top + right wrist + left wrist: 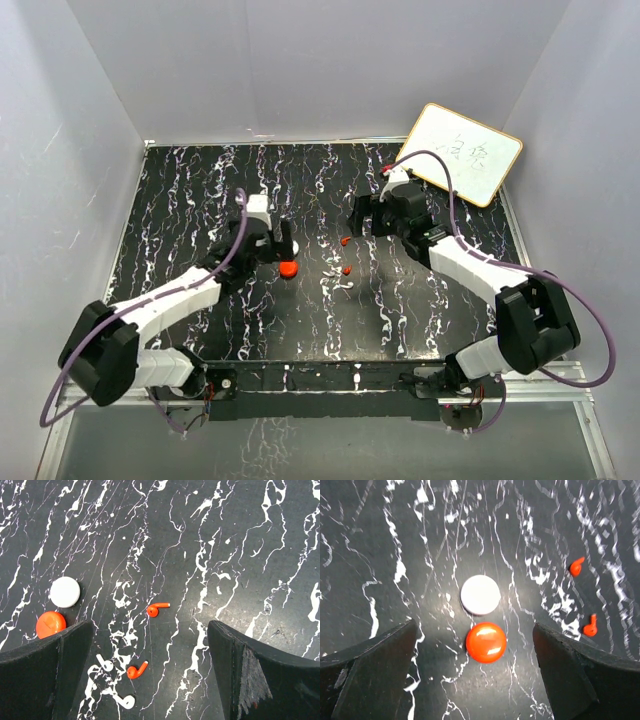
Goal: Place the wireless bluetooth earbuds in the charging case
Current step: Pick up the charging case at the center of the board.
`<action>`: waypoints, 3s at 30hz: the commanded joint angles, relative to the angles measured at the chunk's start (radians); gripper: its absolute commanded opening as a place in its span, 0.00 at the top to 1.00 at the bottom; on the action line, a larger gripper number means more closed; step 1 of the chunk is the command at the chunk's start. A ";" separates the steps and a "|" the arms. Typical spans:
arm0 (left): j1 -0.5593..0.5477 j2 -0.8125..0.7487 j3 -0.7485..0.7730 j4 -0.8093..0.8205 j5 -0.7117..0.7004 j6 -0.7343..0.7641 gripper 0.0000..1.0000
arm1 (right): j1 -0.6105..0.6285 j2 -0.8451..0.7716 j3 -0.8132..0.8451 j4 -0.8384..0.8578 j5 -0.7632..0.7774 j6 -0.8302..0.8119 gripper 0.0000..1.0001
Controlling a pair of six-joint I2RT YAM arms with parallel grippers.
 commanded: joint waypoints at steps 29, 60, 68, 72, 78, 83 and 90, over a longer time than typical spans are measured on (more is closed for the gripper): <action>-0.249 0.334 0.049 -0.017 -0.294 0.007 0.09 | 0.033 0.044 0.070 0.037 0.051 -0.032 0.02; -0.216 0.282 -0.116 0.232 -0.149 0.081 0.26 | 0.033 0.004 0.043 0.024 0.050 -0.037 0.02; -0.208 0.310 -0.113 0.255 -0.142 0.093 0.38 | 0.032 0.003 0.043 0.021 0.042 -0.038 0.02; -0.209 0.305 -0.112 0.243 -0.147 0.102 0.51 | 0.034 0.005 0.050 0.009 0.021 -0.039 0.02; -0.209 0.267 -0.135 0.279 -0.148 0.133 0.61 | 0.031 0.009 0.076 -0.032 -0.088 -0.014 0.02; -0.209 0.189 -0.178 0.365 -0.128 0.193 0.64 | 0.019 0.008 0.082 -0.060 -0.234 0.041 0.07; -0.208 0.075 -0.247 0.504 -0.030 0.261 0.69 | -0.005 0.022 0.072 -0.055 -0.405 0.099 0.19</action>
